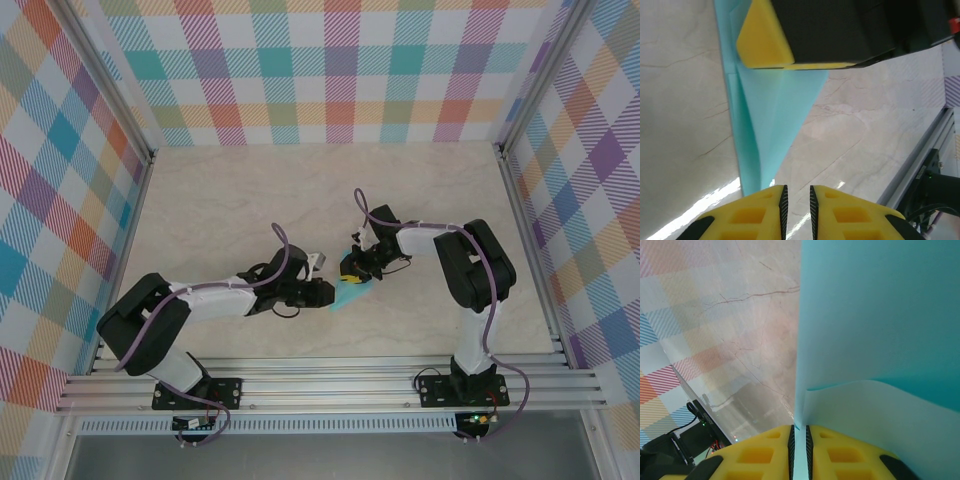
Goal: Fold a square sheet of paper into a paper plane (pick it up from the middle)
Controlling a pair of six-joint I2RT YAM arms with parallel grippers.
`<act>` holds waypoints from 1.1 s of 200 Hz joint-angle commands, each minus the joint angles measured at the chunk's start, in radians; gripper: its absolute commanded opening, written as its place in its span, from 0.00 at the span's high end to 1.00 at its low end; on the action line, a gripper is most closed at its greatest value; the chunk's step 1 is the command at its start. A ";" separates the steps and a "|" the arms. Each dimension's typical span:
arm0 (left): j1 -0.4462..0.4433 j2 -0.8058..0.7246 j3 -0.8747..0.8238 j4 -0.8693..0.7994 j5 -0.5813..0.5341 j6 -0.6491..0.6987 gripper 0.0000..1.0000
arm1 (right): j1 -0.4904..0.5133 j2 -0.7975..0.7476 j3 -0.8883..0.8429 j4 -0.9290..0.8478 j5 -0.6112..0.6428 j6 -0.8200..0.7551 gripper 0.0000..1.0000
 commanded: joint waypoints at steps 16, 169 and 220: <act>0.011 0.067 0.076 0.011 0.070 0.000 0.81 | 0.002 0.042 -0.014 -0.040 0.091 -0.021 0.83; 0.011 0.206 -0.019 0.016 0.082 0.012 0.83 | 0.002 0.055 -0.001 -0.058 0.100 -0.025 0.83; 0.012 0.183 -0.059 -0.051 0.052 0.024 0.84 | 0.002 0.050 -0.003 -0.062 0.108 -0.023 0.83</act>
